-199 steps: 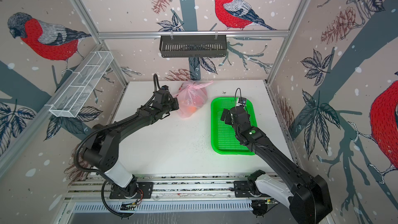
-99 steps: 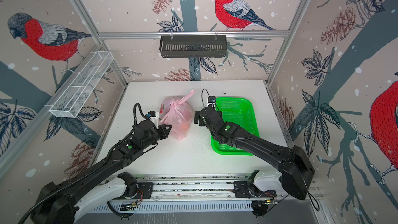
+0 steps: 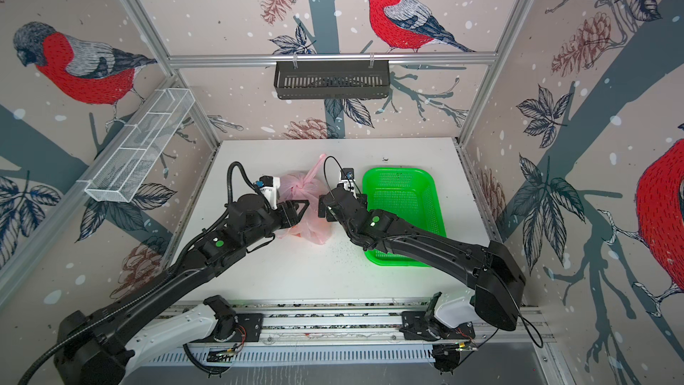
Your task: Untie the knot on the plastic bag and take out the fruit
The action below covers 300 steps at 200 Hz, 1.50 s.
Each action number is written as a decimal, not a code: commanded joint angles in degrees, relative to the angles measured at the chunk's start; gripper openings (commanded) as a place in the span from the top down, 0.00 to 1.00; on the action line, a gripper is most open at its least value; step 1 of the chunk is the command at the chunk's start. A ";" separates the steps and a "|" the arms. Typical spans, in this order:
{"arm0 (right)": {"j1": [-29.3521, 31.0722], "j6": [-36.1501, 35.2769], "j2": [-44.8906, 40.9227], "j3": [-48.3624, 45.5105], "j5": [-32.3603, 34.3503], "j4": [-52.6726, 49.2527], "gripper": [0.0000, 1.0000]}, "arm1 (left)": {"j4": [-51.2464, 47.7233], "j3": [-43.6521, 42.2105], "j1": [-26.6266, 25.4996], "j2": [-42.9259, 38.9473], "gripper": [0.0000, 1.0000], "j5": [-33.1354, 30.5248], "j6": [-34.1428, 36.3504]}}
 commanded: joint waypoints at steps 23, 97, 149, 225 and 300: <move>0.09 -4.32 5.21 4.90 -0.85 1.71 0.17 | -12.02 5.36 13.55 0.80 0.40 -0.75 7.12; 0.16 -8.97 23.98 23.15 -9.41 -2.84 0.22 | -4.71 13.32 27.20 22.02 0.35 18.90 10.95; -1.03 -8.95 30.94 28.66 -13.76 -4.70 0.47 | -3.81 21.49 27.40 34.59 0.36 24.16 10.91; -1.88 -8.31 30.46 25.23 -18.22 -2.60 0.73 | -2.26 21.04 27.22 40.74 0.43 24.99 10.01; -1.31 -9.51 24.11 18.16 -18.94 0.82 0.92 | -0.73 19.88 25.90 40.43 1.00 20.59 8.36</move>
